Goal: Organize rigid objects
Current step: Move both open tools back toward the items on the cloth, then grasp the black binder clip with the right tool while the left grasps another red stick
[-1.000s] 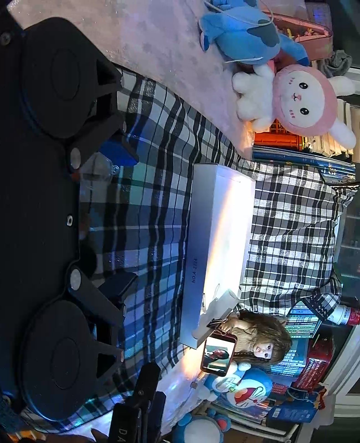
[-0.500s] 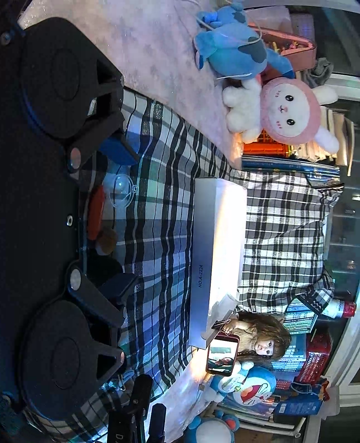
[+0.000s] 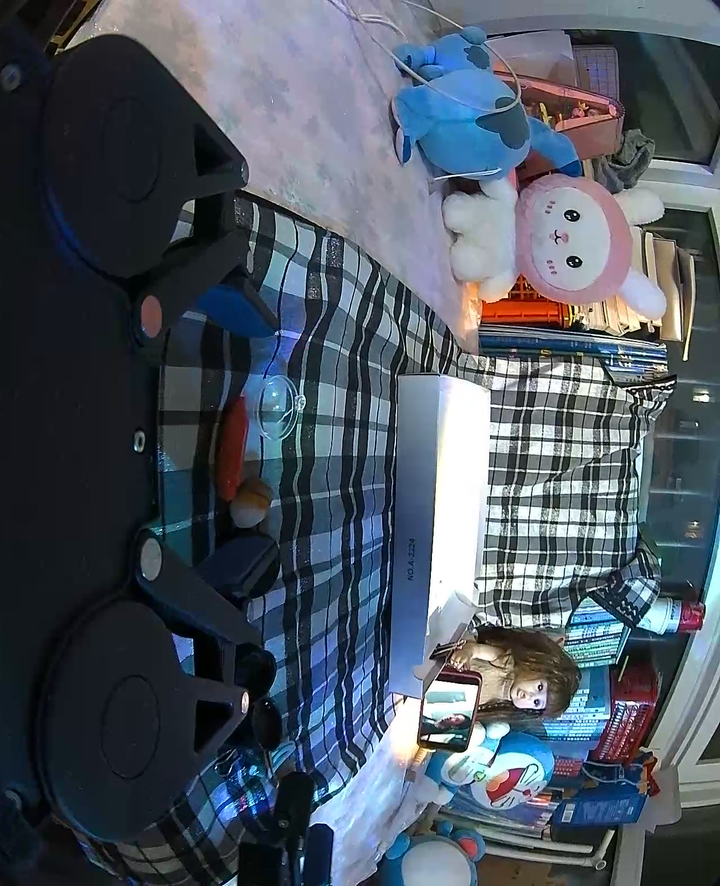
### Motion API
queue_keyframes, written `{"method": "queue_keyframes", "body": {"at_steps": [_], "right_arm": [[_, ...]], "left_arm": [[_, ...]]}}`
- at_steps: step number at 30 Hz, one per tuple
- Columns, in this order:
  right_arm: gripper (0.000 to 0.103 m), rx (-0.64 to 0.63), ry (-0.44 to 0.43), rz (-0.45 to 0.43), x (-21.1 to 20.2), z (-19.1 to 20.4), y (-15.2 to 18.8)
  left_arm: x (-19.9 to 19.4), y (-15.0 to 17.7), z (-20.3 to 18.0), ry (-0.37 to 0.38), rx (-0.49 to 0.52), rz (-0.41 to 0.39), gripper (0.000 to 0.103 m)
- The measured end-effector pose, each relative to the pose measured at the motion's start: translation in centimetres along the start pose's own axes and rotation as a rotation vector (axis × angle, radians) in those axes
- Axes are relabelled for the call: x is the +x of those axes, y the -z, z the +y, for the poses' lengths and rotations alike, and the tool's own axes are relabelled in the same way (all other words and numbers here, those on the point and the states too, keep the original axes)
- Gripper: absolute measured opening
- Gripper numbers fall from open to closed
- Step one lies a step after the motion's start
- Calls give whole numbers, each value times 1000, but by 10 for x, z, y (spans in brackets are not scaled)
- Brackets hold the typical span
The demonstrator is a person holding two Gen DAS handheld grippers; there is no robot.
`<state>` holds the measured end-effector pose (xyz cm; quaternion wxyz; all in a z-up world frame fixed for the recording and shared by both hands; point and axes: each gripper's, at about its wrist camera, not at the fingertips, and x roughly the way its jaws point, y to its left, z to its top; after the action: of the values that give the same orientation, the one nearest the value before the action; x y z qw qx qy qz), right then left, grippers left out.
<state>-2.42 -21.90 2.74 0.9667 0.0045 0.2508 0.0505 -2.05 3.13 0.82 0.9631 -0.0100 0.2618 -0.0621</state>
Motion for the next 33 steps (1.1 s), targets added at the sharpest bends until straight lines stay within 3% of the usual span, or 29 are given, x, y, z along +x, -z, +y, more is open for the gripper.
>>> {"method": "queue_keyframes", "body": {"at_steps": [5, 11, 19, 33], "right_arm": [[91, -6, -17, -8, -11, 1, 0], [76, -57, -73, 38, -15, 13, 8], [45, -124, -124, 71, -8, 40, 18], [43, -107, -104, 80, 5, 37, 14]], "left_arm": [[-6, 4, -3, 19, 24, -3, 66], [-1, 14, -4, 2, 22, 11, 57], [4, 16, -1, 1, 17, 10, 50], [8, 14, -4, 9, 39, -1, 50]]}}
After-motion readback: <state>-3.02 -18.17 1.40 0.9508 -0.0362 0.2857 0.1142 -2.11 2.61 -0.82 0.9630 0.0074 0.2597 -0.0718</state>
